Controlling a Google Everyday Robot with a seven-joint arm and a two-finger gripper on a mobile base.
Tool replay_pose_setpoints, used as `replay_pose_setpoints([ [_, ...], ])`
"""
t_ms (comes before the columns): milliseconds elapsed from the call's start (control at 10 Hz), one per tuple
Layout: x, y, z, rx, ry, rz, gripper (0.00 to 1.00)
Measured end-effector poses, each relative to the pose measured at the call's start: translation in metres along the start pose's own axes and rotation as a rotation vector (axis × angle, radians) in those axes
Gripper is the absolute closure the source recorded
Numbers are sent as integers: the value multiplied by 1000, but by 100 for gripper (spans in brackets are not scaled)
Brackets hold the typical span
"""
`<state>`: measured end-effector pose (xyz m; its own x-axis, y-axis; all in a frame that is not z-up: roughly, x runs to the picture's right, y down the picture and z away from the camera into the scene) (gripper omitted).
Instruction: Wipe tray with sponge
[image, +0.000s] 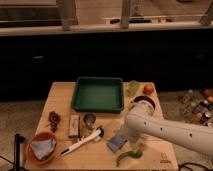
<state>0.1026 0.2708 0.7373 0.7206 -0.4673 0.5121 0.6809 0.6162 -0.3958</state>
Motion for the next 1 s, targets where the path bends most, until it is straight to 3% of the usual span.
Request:
replay_pose_setpoints([
  [200, -4, -7, 3, 8, -14, -18, 20],
  [500, -13, -20, 14, 21, -67, -46, 20],
  [1000, -17, -28, 40, 4, -97, -49, 20],
])
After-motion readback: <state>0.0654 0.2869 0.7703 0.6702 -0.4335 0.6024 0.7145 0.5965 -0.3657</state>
